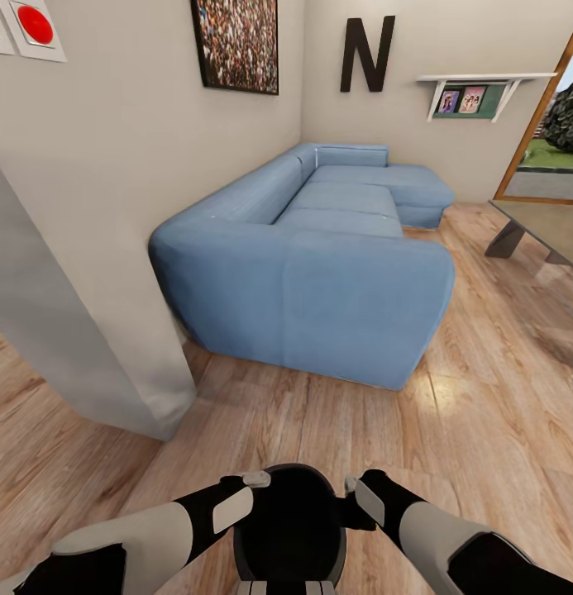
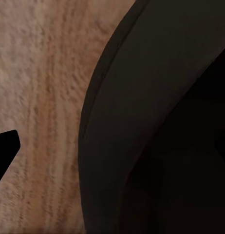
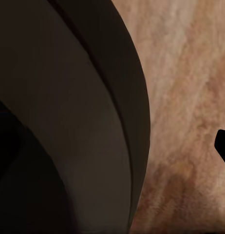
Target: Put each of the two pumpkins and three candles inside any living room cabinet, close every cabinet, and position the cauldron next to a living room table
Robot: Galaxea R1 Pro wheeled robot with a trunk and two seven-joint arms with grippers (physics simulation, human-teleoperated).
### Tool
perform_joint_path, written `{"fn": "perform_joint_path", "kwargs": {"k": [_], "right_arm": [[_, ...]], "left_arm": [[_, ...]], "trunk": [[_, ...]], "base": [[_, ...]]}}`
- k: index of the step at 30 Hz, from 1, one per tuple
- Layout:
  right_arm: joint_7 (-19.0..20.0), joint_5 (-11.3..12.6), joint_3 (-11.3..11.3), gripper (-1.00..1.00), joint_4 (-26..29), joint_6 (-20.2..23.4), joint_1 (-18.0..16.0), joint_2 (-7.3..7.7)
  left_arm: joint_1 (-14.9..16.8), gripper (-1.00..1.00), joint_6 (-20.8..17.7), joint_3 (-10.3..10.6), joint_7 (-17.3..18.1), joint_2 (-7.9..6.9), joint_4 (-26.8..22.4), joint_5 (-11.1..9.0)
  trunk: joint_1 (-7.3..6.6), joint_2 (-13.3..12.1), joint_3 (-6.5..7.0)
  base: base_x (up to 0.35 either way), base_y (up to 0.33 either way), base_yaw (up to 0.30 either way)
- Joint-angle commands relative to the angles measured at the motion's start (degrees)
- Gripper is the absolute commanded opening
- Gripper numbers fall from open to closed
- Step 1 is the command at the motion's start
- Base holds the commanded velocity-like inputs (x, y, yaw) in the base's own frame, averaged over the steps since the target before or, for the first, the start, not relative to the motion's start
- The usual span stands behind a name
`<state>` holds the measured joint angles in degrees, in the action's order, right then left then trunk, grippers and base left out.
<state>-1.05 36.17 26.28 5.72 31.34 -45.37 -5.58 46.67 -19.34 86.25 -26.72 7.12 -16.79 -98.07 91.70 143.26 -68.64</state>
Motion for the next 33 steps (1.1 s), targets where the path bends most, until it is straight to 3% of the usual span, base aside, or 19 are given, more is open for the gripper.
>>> {"fn": "perform_joint_path", "kwargs": {"k": [1,11,12,33], "right_arm": [[0.00,-0.02,0.00,1.00,-0.38,0.01,0.01,-0.12],[0.00,-0.14,0.00,1.00,-1.11,-0.19,0.02,-0.31],[-0.02,-0.15,0.00,-1.00,-1.12,-0.20,0.04,-0.31],[0.09,-0.49,-0.04,-1.00,-0.64,-0.40,0.02,-0.23]], "left_arm": [[0.00,1.00,0.00,0.02,0.00,0.00,0.05,-0.01],[-0.07,1.00,0.00,0.06,-0.10,0.00,0.18,0.01],[-0.08,-1.00,0.00,0.06,-0.17,0.00,0.18,0.03],[-0.09,-1.00,0.33,0.06,-0.01,-0.47,-0.39,-0.02]], "trunk": [[0.00,0.00,0.00],[0.00,0.00,0.00],[0.00,0.00,0.00],[0.00,0.00,0.00]], "base": [[0.000,0.000,0.000],[0.000,0.000,0.000],[0.000,0.000,0.000],[0.000,0.000,0.000]]}}
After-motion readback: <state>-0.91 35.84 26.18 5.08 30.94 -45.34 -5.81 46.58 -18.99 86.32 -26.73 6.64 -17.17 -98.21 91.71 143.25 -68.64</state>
